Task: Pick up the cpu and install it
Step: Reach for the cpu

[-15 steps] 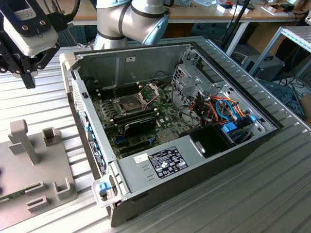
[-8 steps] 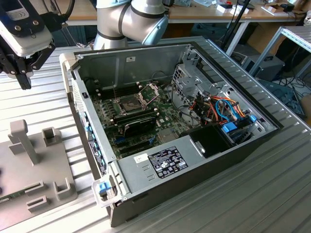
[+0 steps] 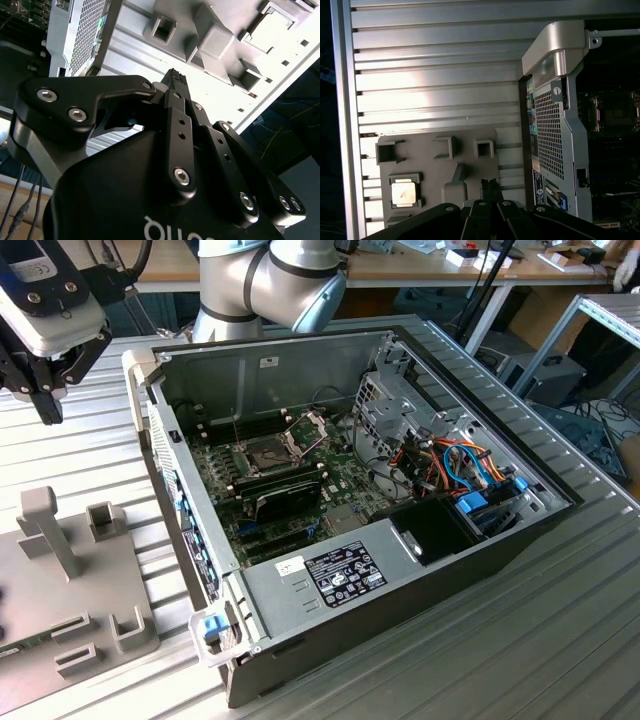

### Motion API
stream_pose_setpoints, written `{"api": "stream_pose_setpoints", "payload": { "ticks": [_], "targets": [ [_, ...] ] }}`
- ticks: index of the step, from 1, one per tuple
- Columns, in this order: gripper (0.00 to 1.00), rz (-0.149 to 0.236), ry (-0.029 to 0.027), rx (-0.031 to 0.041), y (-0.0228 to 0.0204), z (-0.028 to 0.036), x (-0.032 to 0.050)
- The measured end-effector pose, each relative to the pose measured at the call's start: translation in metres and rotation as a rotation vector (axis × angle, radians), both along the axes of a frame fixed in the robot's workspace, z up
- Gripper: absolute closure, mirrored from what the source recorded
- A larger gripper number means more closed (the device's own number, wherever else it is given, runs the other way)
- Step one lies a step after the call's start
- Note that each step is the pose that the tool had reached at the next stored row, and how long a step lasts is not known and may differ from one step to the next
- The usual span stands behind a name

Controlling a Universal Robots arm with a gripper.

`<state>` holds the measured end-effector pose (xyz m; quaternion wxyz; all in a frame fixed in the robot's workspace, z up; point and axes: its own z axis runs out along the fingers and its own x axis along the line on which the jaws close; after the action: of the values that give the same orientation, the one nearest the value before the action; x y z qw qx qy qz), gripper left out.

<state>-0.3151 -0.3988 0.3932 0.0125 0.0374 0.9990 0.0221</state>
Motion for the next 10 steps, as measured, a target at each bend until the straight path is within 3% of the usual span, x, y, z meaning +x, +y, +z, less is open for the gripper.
{"api": "stream_pose_setpoints", "payload": {
  "ticks": [10],
  "targets": [
    [0.89,0.0,0.0,0.0,0.0,0.0,-0.0044]
  ]
}}
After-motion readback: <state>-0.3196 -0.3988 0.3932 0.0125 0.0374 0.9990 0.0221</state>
